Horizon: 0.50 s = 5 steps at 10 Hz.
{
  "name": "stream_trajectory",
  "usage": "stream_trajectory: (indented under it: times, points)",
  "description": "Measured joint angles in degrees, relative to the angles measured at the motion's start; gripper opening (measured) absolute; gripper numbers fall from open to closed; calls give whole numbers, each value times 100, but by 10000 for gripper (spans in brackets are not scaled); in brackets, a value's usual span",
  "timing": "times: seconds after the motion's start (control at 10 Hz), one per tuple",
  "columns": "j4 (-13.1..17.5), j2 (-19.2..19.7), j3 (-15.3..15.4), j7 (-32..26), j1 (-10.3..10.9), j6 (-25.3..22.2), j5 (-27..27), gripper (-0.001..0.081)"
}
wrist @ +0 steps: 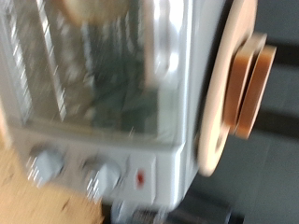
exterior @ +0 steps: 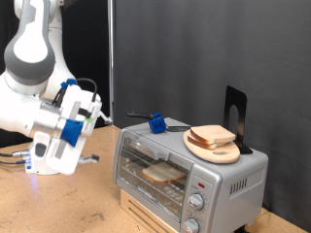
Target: Make a piece of toast with the oven
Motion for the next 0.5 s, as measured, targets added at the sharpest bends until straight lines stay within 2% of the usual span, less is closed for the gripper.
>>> stream_trajectory:
  times: [0.1, 0.2, 0.3, 0.4, 0.5]
  points:
    - [147, 284, 36, -120, 19, 256, 118, 808]
    - [134, 273, 36, -102, 19, 222, 60, 808]
    - [199, 301, -4, 36, -12, -164, -445, 808]
    - [437, 447, -74, 194, -55, -580, -1165, 808]
    - [797, 749, -109, 327, -54, -768, -1920, 808]
